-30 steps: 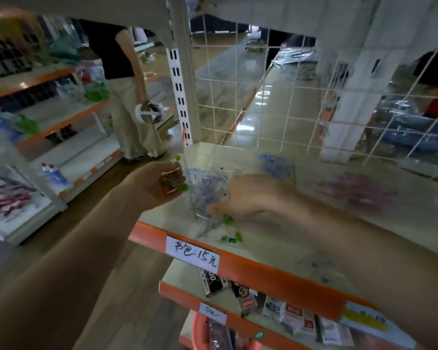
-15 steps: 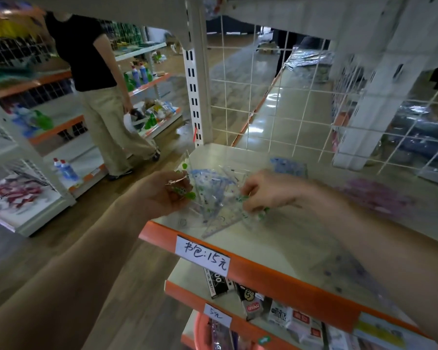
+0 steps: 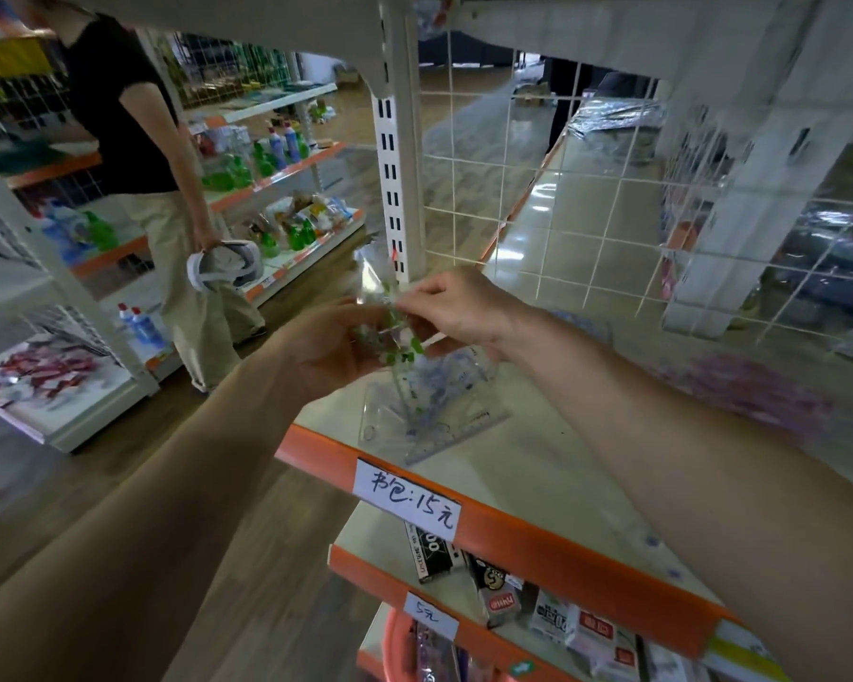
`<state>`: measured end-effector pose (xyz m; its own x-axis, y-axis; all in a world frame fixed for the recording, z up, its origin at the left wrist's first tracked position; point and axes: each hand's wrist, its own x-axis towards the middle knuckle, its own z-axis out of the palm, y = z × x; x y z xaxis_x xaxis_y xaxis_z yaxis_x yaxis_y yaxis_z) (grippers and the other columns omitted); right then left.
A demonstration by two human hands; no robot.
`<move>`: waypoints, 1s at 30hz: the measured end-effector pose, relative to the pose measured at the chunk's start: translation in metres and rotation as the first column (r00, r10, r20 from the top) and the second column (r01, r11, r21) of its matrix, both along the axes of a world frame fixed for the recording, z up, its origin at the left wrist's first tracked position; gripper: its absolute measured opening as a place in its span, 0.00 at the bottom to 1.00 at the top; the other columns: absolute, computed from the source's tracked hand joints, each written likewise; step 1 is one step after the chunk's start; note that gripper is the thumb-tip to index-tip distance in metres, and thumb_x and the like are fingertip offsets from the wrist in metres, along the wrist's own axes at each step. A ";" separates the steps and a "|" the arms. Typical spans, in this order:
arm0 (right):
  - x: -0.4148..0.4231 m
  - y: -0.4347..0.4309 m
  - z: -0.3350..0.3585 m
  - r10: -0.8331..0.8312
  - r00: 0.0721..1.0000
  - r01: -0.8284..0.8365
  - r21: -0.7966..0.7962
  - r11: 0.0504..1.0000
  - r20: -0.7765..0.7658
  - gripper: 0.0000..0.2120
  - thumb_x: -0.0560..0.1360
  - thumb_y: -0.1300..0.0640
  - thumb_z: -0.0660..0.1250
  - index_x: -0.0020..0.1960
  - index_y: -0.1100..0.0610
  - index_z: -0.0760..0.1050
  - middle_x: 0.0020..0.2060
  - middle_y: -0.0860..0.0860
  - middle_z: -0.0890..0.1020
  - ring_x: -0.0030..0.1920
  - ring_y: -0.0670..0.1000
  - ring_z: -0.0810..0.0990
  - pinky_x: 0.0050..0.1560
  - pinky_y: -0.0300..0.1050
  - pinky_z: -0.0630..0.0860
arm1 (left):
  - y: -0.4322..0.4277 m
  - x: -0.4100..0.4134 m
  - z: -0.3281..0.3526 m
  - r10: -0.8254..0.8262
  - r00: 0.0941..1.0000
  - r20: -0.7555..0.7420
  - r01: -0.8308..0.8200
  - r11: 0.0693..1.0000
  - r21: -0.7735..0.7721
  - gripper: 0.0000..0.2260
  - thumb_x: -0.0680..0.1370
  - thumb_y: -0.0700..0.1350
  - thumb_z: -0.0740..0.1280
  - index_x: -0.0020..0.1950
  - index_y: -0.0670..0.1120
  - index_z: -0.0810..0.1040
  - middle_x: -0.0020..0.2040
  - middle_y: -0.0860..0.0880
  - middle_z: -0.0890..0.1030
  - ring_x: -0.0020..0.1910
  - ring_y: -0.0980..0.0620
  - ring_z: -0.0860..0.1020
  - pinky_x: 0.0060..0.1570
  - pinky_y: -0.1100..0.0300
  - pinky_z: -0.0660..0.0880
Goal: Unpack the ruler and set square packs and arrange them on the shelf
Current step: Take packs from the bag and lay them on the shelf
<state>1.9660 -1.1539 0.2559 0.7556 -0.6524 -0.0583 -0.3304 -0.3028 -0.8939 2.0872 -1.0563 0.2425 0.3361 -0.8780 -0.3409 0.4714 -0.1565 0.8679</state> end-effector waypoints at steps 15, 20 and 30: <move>0.033 -0.021 -0.036 -0.092 0.705 -0.311 -0.424 0.851 -0.703 0.34 0.66 0.43 0.74 0.67 0.55 0.68 0.59 0.55 0.71 0.58 0.57 0.73 0.57 0.53 0.75 | 0.030 0.046 -0.022 0.308 0.916 -0.255 -0.262 0.944 0.201 0.06 0.80 0.37 0.59 0.52 0.34 0.71 0.44 0.38 0.77 0.44 0.44 0.78 0.41 0.50 0.75; 0.027 -0.030 -0.036 -0.052 0.732 -0.237 -0.325 0.916 -0.680 0.38 0.64 0.44 0.76 0.68 0.57 0.68 0.62 0.55 0.72 0.59 0.56 0.75 0.58 0.55 0.76 | 0.025 0.043 -0.025 0.275 0.926 -0.260 -0.220 0.950 0.220 0.07 0.80 0.37 0.60 0.55 0.34 0.71 0.45 0.37 0.77 0.45 0.44 0.78 0.43 0.50 0.78; 0.005 -0.050 -0.028 -0.027 0.931 -0.012 -0.105 0.994 -0.365 0.18 0.73 0.57 0.72 0.61 0.60 0.77 0.51 0.53 0.79 0.45 0.50 0.78 0.45 0.42 0.78 | 0.025 0.042 -0.042 0.181 0.948 -0.263 -0.150 0.980 0.133 0.07 0.79 0.38 0.61 0.54 0.36 0.73 0.56 0.38 0.76 0.64 0.44 0.73 0.62 0.48 0.73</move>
